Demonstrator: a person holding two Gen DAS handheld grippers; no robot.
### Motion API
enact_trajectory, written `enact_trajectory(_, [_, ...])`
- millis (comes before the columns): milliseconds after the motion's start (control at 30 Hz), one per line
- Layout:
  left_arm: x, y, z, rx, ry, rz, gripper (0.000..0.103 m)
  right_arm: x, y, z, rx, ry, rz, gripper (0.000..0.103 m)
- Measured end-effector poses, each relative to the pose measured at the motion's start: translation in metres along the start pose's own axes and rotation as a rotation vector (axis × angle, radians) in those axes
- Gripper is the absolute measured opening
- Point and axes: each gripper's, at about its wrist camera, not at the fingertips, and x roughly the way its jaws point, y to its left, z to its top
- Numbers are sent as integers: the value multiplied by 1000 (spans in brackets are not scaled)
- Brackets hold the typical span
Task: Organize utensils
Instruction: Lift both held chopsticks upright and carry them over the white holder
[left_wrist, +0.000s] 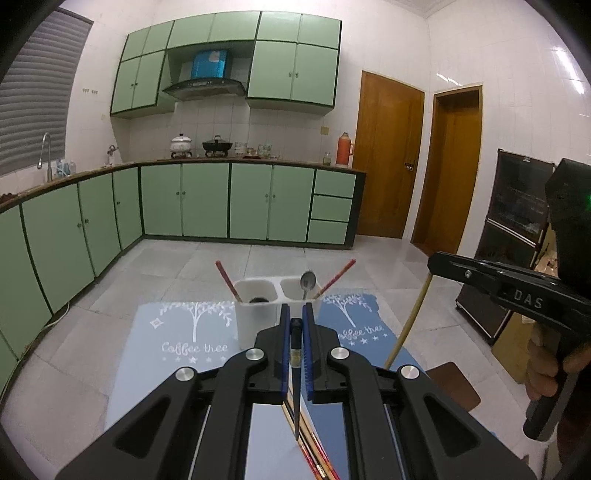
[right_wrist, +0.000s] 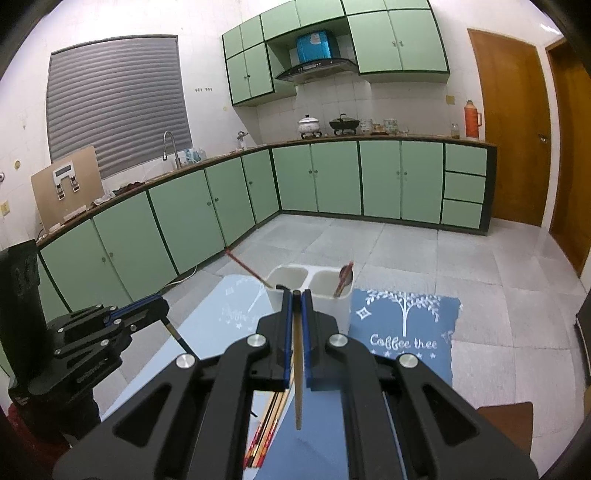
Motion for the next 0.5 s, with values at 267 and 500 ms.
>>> enact_trajectory(267, [1,1,42,23,-95,-4,6,9,-5,45,-15,-59,10,4])
enact_trajectory(500, [12,-1,96,53,-220,18,6,30,-14,95,-23,-131,-10,4])
